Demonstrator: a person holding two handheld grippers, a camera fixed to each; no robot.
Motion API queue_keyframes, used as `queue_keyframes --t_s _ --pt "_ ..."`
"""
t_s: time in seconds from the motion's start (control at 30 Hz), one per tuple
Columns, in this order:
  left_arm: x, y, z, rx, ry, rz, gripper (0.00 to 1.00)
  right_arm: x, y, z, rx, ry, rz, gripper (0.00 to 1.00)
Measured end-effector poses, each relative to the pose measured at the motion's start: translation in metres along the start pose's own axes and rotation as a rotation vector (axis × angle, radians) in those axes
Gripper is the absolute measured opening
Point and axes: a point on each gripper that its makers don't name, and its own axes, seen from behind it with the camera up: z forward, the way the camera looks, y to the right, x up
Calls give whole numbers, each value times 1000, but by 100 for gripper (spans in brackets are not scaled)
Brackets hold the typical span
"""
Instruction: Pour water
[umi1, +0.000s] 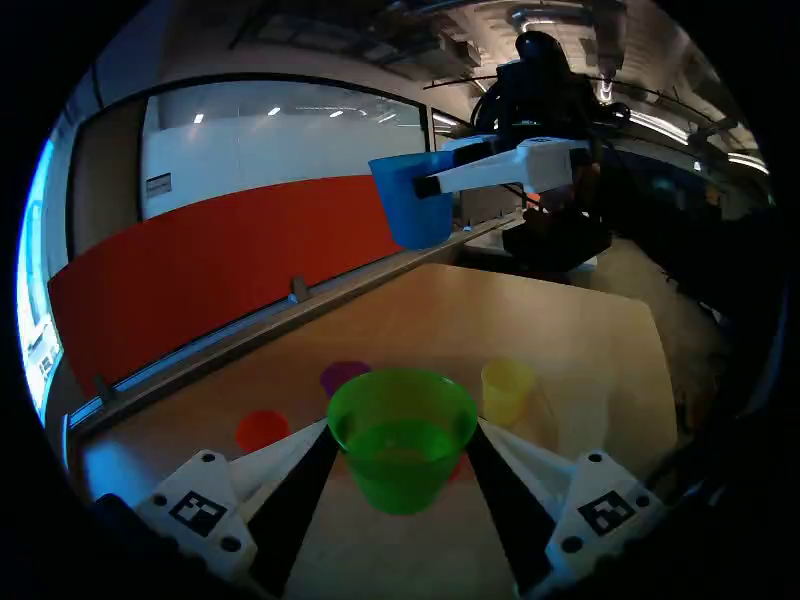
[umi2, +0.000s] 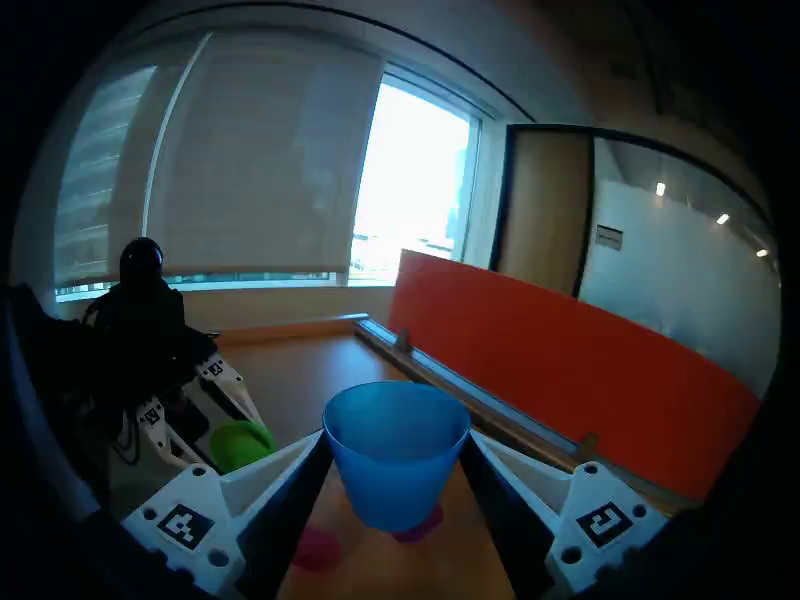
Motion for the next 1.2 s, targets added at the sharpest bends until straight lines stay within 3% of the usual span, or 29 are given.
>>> queue_keyframes --t_s 0.4,1.2 --pt "-31 -10 9 1 -87 1 86 -41 28 -1 -8 -79 3 90" --pt "-96 -6 36 -51 -234 -22 86 -126 66 6 -23 -223 8 90"
